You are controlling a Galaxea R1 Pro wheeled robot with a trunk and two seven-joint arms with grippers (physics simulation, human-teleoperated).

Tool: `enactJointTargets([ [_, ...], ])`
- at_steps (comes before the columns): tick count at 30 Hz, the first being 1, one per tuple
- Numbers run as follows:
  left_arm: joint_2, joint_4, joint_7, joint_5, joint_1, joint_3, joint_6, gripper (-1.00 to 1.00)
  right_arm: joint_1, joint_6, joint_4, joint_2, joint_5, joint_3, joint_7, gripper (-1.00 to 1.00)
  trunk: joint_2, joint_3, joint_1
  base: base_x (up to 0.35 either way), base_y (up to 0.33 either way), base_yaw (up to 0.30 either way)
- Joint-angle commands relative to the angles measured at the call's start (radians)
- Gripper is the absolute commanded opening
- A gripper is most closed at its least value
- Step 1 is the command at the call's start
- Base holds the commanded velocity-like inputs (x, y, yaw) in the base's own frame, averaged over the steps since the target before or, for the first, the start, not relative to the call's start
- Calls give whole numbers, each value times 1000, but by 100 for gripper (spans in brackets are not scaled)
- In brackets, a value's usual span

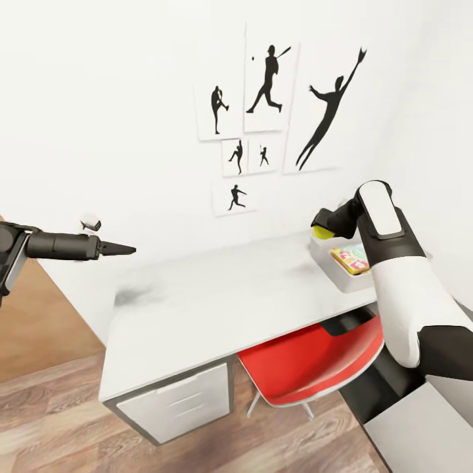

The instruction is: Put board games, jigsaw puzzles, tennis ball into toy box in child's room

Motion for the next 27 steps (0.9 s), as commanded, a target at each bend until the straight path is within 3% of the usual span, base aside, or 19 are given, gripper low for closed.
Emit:
enactJointTargets([
  [1, 1, 0, 1, 5, -1, -4, 11, 100, -1, 3, -1, -1, -9, 4, -10, -100, -2, -3, 1, 287, -99, -35],
  [11, 0, 0, 1, 4, -1, -5, 11, 100, 10, 3, -94, -1, -7, 13, -11, -100, -2, -4, 1, 140, -147, -9],
  [27, 0, 0, 1, 4, -1, -5, 11, 100, 11, 3, -102, -1, -8, 12, -10, -100, -2, -4, 1, 65, -68, 0],
])
